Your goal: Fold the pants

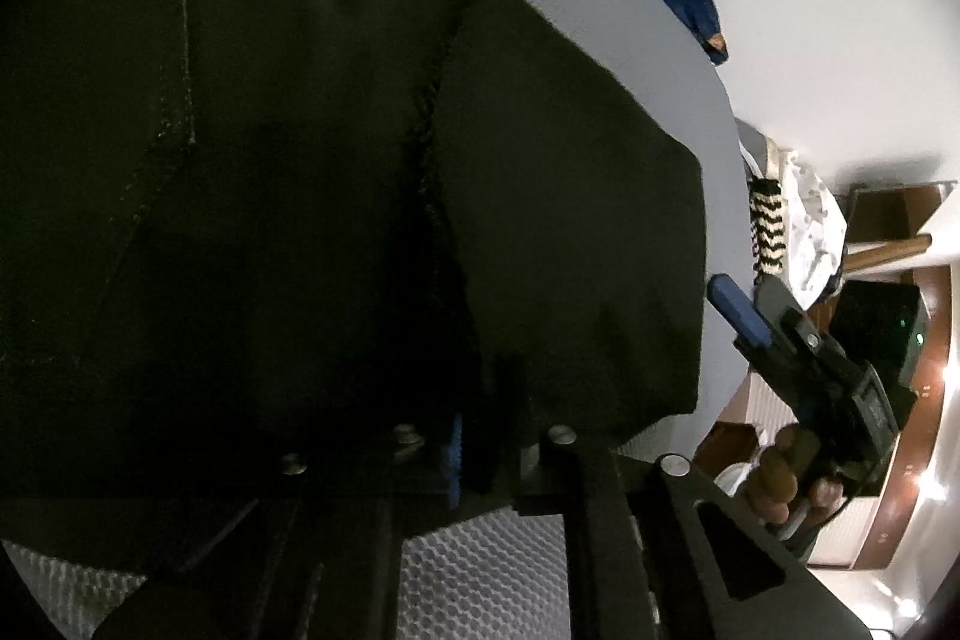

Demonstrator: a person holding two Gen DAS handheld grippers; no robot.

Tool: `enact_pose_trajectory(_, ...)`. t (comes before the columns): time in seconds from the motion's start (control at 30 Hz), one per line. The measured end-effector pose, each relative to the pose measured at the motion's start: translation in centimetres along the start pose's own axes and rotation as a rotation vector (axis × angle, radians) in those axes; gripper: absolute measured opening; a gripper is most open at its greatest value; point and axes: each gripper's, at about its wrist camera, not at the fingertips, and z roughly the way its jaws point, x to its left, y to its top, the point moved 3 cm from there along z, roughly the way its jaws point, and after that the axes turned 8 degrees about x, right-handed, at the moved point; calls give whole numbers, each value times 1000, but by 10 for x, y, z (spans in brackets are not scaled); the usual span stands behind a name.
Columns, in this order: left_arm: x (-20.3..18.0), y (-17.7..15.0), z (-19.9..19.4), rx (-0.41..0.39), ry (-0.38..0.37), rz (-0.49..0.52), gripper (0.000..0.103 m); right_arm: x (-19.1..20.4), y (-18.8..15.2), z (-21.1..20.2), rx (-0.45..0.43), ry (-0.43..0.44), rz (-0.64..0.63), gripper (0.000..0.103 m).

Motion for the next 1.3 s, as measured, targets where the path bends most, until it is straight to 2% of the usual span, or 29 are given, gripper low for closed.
enact_pose_trajectory(0.17,-8,-12,-20,-31,-10,80,10,-8,1,2,5,-32,27,44)
enact_pose_trajectory(0.3,5,-11,-7,9,64,78,10,-19,1,11,38,-91,58,44)
enact_pose_trajectory(0.37,6,-10,-1,16,76,72,11,-24,0,16,55,-146,60,44)
enact_pose_trajectory(0.43,6,-8,-3,30,84,69,13,-28,-1,20,69,-158,68,43)
enact_pose_trajectory(0.5,5,-7,-8,34,109,72,20,-29,0,20,66,-161,68,42)
enact_pose_trajectory(0.57,-1,-7,-18,-14,204,130,21,-27,2,19,48,-180,51,43)
enact_pose_trajectory(0.63,-12,-6,-28,-88,283,208,23,-24,6,15,14,-241,14,44)
enact_pose_trajectory(0.7,-19,0,-34,-141,307,255,42,-24,12,14,-5,-288,-11,44)
enact_pose_trajectory(0.77,-29,9,-35,-195,329,299,50,-26,21,13,-20,-323,-24,44)
enact_pose_trajectory(0.87,-41,24,-30,-250,363,359,50,-24,38,15,-50,-379,-51,44)
enact_pose_trajectory(1.0,-53,46,-12,-270,377,412,50,-23,59,24,-69,-464,-100,43)
enact_pose_trajectory(1.17,-43,69,11,-215,419,390,50,-32,71,39,-35,-513,-111,40)
enact_pose_trajectory(1.3,-44,72,16,-230,436,419,51,-32,72,42,-28,-530,-124,40)
